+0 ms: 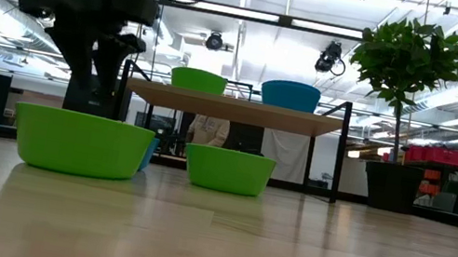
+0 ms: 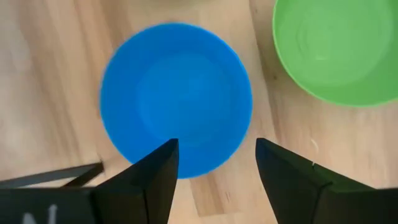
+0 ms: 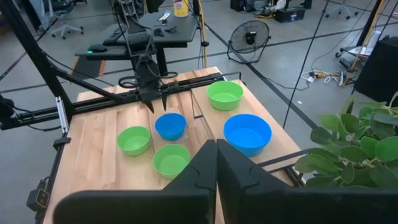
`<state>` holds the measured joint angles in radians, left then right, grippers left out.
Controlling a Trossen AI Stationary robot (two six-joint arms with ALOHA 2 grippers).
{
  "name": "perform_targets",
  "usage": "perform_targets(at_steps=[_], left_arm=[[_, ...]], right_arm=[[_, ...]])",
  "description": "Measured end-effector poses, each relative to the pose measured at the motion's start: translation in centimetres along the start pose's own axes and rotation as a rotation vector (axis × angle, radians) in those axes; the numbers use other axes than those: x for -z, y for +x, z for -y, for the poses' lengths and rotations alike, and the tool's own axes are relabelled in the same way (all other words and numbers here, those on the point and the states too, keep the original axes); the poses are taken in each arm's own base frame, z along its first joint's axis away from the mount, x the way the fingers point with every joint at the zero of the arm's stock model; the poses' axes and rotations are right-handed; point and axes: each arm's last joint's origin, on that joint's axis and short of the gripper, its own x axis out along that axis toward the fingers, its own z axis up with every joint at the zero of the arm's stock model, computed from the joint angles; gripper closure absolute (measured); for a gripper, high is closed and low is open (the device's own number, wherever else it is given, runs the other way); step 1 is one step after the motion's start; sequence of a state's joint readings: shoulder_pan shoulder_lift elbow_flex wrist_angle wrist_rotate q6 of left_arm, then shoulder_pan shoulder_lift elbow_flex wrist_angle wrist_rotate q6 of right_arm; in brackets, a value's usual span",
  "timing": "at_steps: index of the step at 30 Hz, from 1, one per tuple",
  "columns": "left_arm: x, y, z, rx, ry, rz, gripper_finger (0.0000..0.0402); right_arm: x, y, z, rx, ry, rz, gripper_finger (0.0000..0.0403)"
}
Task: Pick & Place Mini bowls
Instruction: Stack the blue bowl on the blue bowl on the shelf
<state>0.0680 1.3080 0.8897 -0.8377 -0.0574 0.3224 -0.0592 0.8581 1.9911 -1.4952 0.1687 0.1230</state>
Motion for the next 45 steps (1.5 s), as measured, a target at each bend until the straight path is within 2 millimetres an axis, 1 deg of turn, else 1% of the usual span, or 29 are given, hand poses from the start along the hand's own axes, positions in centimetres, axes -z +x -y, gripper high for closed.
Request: perform_targets(at_steps=[10, 14, 25, 30, 38, 45], left_arm=[[-0.4, 2.0, 0.0, 0.044, 0.017, -0.064, 0.0184], [-0.7, 2.6, 0.2, 0.074, 0.06, -0.061, 0.0184], [-0.9, 3.2, 0.2, 0.09, 0.176, -0.07, 0.0184], [-1.0, 3.8, 0.2, 0.104, 0.181, -0.082, 0.0184], [-1.1, 5.7, 0.3, 0.123, 0.174, -0.142, 0.0184], [-1.2, 6.0, 0.3, 0.121, 0.171, -0.14, 0.0192]], right_arm=[[0.0, 0.0, 0.0, 0.0, 0.0, 0.0, 0.0395], [0.0, 0.0, 0.0, 0.0, 0.0, 0.0, 0.0395], [0.0, 0.0, 0.0, 0.0, -0.001, -0.001, 0.0395], [0.0, 0.0, 0.0, 0.0, -0.001, -0.001, 0.0395], [0.0, 0.0, 0.0, 0.0, -0.001, -0.001, 0.0395], [0.0, 0.0, 0.0, 0.0, -0.001, -0.001, 0.0395]])
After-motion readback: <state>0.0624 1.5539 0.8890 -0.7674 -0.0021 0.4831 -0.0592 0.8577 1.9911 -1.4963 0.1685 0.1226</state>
